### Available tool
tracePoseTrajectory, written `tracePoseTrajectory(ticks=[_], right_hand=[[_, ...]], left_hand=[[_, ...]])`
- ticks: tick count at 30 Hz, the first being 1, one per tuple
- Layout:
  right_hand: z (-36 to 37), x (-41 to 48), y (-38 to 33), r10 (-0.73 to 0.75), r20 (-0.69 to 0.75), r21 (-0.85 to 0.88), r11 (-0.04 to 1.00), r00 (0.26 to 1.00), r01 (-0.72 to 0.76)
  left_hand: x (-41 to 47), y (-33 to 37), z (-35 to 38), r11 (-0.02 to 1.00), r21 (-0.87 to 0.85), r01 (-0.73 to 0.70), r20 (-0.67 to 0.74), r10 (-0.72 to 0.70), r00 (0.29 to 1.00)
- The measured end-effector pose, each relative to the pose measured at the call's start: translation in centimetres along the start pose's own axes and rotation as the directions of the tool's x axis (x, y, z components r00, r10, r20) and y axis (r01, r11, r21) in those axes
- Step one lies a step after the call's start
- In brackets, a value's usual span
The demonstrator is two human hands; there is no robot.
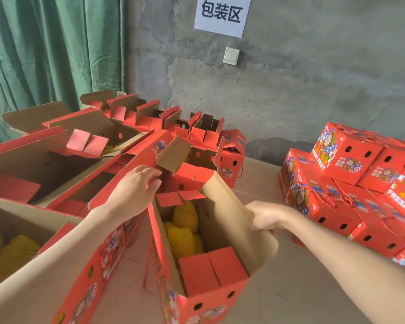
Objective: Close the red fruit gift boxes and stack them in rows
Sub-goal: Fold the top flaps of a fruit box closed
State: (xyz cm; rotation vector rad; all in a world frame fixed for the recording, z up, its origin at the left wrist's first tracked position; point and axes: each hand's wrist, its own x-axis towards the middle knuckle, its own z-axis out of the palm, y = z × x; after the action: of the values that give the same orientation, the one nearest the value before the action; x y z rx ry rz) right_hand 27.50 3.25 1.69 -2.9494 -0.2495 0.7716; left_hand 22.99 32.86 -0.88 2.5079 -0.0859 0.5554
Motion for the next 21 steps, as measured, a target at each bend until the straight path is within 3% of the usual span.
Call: tracePoseTrajectory(ticks=[5, 9, 11, 13, 15, 17, 19, 21], right_hand=[[-0.4, -0.8, 5.7, 0.016, -0.071, -0.233, 0.972, 0.997, -0.032], [0.6, -0.6, 9.4, 0.110, -0.321, -0.226, 0.956, 0.941, -0.189], [1.6, -0.5, 10.4, 0.147, -0.491, -0.087, 0.973, 0.858, -0.216], [2.9, -1.0, 11.3, 0.175, -0.654, 0.137, 0.984, 0.736, -0.113], [4.4, -2.3, 12.1, 0.107, -0.819, 0.136, 0.991, 0.564, 0.008], [6.6, -4.1, 13.2, 0.038, -0.888, 0.094, 0.990, 0.458, 0.100], [9.4, -5.8, 14.6, 0.042, -0.870, 0.160, 0.967, 0.491, 0.200], [12.4, -7.1, 15.8, 0.136, -0.782, 0.343, 0.909, 0.608, 0.237]], left_hand=[[0.2, 1.6, 2.6, 0.998, -0.057, -0.028, 0.134, 0.036, 0.990], [-0.3, 3.1, 5.7, 0.989, -0.120, -0.085, 0.303, 0.118, 0.946], [-0.5, 3.9, 7.5, 0.978, -0.176, -0.109, 0.359, 0.167, 0.918], [-0.6, 4.5, 9.5, 0.972, -0.203, -0.120, 0.409, 0.196, 0.891], [-0.6, 4.5, 11.5, 0.975, -0.184, -0.123, 0.437, 0.193, 0.879], [-0.6, 3.7, 13.5, 0.976, -0.190, -0.111, 0.466, 0.189, 0.865], [-0.9, 2.5, 15.0, 0.965, -0.262, -0.033, 0.498, 0.164, 0.852], [-1.3, 1.7, 16.1, 0.917, -0.372, 0.142, 0.573, 0.107, 0.812]])
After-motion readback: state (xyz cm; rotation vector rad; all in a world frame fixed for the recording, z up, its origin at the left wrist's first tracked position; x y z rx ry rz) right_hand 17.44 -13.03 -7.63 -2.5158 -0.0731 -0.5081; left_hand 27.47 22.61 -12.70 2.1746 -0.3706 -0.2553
